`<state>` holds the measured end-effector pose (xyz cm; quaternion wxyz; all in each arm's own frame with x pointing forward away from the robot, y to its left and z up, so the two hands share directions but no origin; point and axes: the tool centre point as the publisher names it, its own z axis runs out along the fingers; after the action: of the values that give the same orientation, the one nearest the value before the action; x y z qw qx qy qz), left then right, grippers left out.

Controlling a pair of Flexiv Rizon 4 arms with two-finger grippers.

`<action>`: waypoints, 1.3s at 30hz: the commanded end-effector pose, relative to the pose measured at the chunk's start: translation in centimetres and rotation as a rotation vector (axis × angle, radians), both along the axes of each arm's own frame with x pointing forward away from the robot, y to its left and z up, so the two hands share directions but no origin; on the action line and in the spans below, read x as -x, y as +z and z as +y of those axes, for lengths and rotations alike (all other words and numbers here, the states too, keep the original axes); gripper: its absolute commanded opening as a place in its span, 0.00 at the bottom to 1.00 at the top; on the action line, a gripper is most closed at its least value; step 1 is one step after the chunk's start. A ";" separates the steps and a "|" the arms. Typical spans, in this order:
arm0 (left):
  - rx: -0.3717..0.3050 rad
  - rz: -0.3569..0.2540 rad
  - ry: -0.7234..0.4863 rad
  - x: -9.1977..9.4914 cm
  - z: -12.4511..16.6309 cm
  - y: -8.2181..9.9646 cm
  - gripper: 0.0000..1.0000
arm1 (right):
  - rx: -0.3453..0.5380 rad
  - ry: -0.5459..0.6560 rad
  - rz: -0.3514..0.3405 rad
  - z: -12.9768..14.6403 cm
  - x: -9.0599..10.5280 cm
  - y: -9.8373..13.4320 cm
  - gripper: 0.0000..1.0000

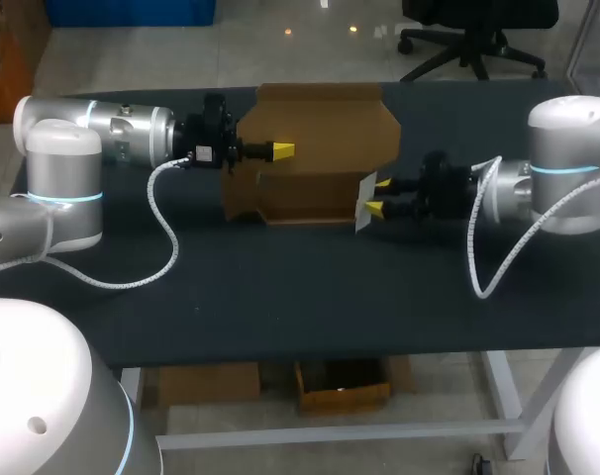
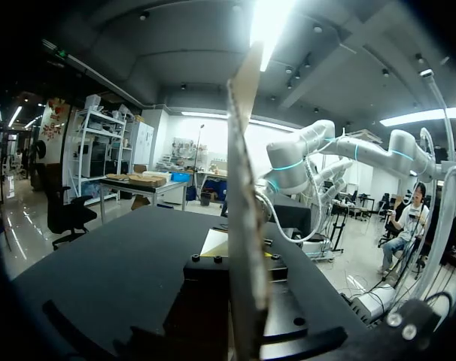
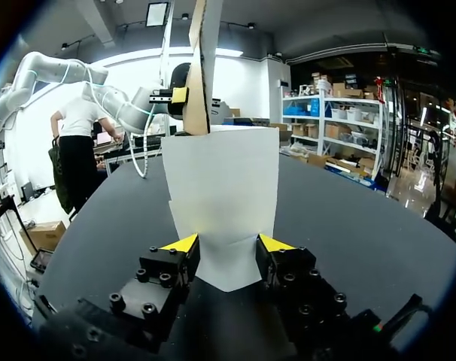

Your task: Assemble the packaging by folding the flat box into shape, placing the metal phone stand inside, and closing the box properly

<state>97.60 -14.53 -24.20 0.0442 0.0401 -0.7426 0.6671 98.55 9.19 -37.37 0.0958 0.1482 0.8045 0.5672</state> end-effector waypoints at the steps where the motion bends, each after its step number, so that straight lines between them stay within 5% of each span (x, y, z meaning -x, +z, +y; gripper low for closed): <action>1: 0.001 0.000 -0.003 -0.1 0.1 -0.5 0.00 | -0.008 -0.043 -0.007 0.3 0.4 -0.1 0.46; 39: 0.001 0.000 -0.003 -0.1 0.1 -0.5 0.00 | 0.018 -0.253 -0.025 0.9 0.5 0.3 0.47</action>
<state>97.60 -14.51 -24.20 0.0442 0.0401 -0.7426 0.6670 98.23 9.52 -37.06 0.1711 0.2373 0.7846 0.5467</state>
